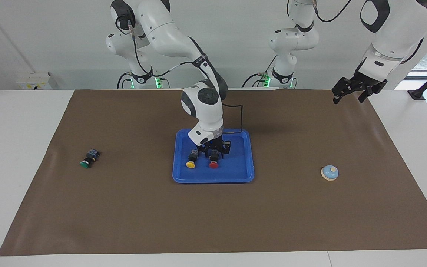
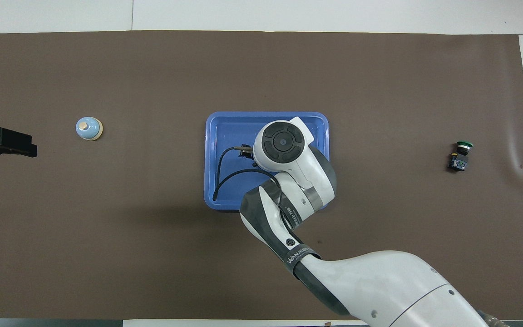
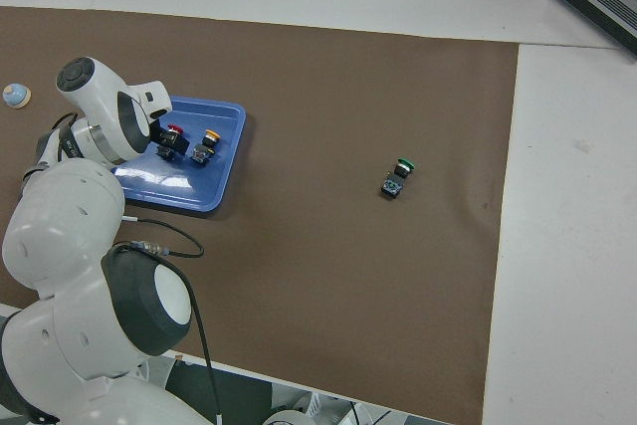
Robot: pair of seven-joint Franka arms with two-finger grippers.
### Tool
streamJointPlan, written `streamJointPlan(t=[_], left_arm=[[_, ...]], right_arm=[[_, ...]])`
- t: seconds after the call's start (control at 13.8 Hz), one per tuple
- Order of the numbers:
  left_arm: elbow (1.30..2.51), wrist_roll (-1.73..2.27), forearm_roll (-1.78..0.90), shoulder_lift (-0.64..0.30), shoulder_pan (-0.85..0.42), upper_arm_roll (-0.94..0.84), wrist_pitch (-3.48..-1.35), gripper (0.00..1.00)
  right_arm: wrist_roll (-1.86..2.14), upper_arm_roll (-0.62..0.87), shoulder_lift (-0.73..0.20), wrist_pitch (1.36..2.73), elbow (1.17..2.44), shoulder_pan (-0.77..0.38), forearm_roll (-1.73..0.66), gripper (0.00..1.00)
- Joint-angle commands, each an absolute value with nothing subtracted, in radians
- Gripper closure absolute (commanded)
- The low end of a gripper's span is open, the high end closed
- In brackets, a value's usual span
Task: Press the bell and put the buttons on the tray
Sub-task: 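Place the red button in the tray beside the yellow one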
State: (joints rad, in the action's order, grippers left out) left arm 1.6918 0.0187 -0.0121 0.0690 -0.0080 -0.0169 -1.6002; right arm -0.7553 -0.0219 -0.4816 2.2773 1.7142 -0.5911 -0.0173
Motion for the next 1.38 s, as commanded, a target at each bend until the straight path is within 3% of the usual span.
streamJointPlan(t=[0.0, 0.51, 0.8, 1.02, 1.31], left_arm=[[1.698, 0.025, -0.014, 0.081, -0.008, -0.015, -1.592, 0.00], [1.698, 0.025, -0.014, 0.081, -0.008, -0.015, -1.592, 0.00], [1.698, 0.025, -0.014, 0.081, -0.008, -0.015, -1.592, 0.00], [1.698, 0.025, -0.014, 0.081, -0.008, -0.015, -1.592, 0.00], [1.697, 0.025, -0.014, 0.081, -0.008, -0.015, -1.592, 0.00]], right_arm=[[-0.755, -0.020, -0.419, 2.189, 1.675, -0.514, -0.021, 0.00], [-0.424, -0.023, -0.246, 1.953, 1.709, -0.246, -0.011, 0.00], [-0.169, -0.025, -0.221, 1.954, 1.765, -0.056, -0.008, 0.00], [-0.111, -0.025, -0.177, 2.040, 1.900, 0.058, 0.009, 0.00], [0.050, -0.023, -0.126, 2.366, 2.144, 0.173, 0.011, 0.00]])
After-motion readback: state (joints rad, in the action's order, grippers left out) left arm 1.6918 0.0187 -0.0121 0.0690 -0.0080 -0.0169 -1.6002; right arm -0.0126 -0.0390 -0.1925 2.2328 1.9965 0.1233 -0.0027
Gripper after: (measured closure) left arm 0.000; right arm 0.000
